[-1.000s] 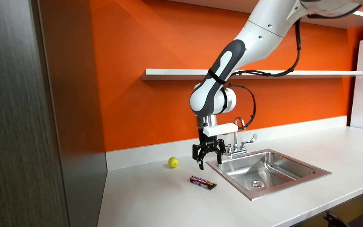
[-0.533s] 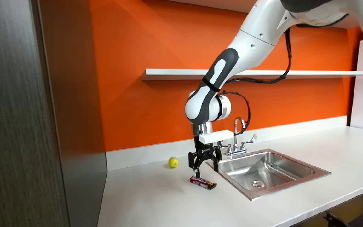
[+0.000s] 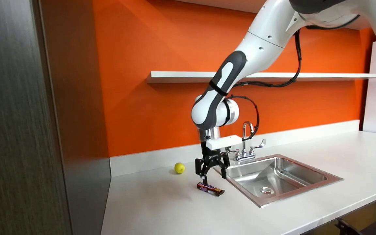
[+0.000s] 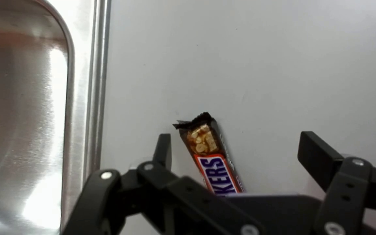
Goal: Put the brown packet inside the sink.
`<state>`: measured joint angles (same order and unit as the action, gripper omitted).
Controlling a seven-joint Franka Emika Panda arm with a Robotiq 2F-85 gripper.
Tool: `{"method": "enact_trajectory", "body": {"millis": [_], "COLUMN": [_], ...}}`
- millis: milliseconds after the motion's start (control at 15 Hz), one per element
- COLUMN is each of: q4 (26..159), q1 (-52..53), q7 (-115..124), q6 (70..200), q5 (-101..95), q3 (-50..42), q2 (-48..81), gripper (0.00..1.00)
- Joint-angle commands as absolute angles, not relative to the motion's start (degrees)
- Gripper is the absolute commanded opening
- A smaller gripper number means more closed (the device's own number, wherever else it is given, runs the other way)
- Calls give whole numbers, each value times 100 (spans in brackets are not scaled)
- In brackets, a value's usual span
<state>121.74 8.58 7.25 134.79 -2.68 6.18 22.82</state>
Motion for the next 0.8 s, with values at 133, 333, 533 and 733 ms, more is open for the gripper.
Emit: {"method": "enact_trajectory", "body": {"millis": [133, 333, 533, 733], "q4": [12439, 12527, 12563, 12508], "q1": [903, 905, 909, 919], "q7": [327, -56, -200, -226], "q6": [13640, 13855, 14058, 14167], "q5": [-368, -379, -360, -387], "q3": [650, 710, 734, 699], "q2": [2116, 2140, 2171, 2222], "gripper": [100, 100, 100, 100]}}
